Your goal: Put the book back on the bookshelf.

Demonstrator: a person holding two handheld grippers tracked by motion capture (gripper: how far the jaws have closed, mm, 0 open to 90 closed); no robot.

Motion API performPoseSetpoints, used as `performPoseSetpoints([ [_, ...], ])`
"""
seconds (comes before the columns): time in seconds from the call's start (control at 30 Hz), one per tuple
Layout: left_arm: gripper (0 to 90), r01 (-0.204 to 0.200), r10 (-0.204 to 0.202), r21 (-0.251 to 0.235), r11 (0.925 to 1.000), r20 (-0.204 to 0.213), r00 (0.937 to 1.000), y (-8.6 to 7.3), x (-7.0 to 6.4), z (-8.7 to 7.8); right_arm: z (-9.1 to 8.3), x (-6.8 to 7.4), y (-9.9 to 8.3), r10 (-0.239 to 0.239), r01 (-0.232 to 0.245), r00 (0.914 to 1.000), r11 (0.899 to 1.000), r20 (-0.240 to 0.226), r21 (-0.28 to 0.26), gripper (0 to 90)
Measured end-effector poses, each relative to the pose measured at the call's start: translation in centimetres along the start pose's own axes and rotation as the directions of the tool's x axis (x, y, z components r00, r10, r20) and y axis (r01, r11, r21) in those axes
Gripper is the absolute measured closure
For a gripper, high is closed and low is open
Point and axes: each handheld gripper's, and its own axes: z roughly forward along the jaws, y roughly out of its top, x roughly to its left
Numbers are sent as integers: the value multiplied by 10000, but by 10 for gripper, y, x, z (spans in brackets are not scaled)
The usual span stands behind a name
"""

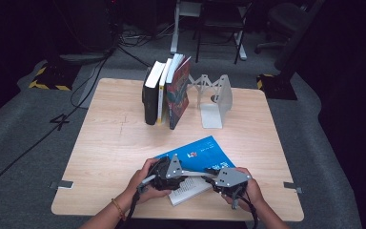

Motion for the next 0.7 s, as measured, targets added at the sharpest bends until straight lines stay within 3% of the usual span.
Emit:
performPoseSetpoints([
  [0.17,621,-184,190,-214,9996,273,9994,-5,-1,0,1,-1,-1,99,-99,9999,10000,-127,-2,703],
  [0.3,654,-112,115,-73,9999,350,9993,-7,-2,0,3,-8,-10,649,-669,9966,9970,-502,-391,599],
  [0.4,682,-318,319,-30,9995,293,9991,-8,-2,-5,1,-22,-29,1020,-1021,9946,9947,-181,-82,541],
  [0.5,696,-187,193,-140,9997,474,9987,-13,3,-12,-6,-39,-48,1511,-1512,9885,9885,97,96,488],
  [0.6,697,-110,129,-241,9996,796,9967,-19,11,-18,-8,-48,-58,1989,-1989,9800,9800,-41,-22,478],
  [0.7,695,-47,73,-282,9996,917,9958,-23,18,-22,-5,-43,-51,1487,-1489,9888,9887,152,173,523],
])
